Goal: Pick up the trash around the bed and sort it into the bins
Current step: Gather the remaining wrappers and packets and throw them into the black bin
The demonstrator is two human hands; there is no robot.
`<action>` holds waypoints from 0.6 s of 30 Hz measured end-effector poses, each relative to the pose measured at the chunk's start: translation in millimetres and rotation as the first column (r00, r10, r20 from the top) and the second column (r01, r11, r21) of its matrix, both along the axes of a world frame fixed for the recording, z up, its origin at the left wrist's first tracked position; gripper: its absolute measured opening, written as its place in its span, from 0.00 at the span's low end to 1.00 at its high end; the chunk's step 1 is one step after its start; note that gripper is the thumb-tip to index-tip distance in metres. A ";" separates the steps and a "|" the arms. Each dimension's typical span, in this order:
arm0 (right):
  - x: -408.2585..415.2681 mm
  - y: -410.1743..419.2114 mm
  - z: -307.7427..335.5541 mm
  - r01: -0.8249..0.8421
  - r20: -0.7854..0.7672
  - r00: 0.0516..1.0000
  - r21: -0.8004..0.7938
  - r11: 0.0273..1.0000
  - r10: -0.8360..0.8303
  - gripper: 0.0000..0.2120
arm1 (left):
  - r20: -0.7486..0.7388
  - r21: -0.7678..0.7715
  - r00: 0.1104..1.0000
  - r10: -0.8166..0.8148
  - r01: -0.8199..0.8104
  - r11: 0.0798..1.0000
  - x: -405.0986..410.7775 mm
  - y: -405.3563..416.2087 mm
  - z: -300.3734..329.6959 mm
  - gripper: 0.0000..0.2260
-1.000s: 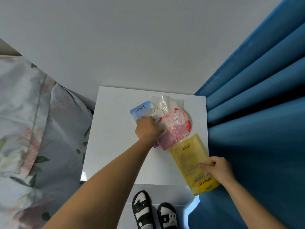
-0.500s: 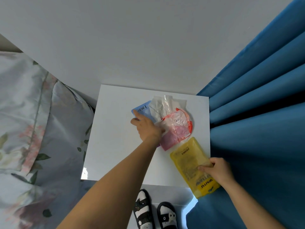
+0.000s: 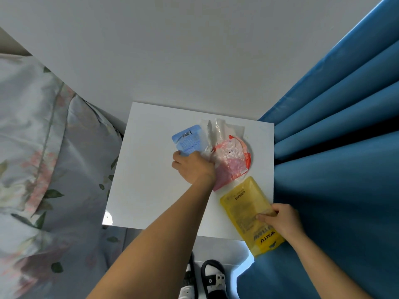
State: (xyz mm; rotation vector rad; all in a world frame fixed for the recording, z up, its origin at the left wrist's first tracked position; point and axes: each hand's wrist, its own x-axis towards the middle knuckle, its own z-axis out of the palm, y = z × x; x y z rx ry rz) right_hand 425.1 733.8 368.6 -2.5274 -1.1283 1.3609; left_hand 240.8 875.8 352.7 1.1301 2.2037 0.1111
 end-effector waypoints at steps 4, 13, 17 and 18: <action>-0.3 0.6 0.1 -0.002 0.004 1.000 -0.008 1.000 0.002 0.11 | 0.171 -0.015 0.984 0.051 -0.049 0.999 1.6 -0.8 8.8 0.11; -2.3 -0.5 0.4 -0.050 0.016 0.999 -0.008 0.999 0.050 0.11 | 0.485 -0.032 0.822 0.298 -0.324 0.946 -9.5 -3.3 12.3 0.36; -3.8 -1.8 0.2 -0.112 0.030 0.993 0.002 0.994 0.112 0.10 | 0.563 -0.080 0.786 0.256 -0.256 0.963 -32.3 -4.6 15.5 0.19; -3.7 -1.9 0.3 -0.138 0.040 0.990 0.006 0.990 0.137 0.10 | 0.613 -0.096 0.736 0.286 -0.290 0.952 -39.3 -6.5 16.2 0.18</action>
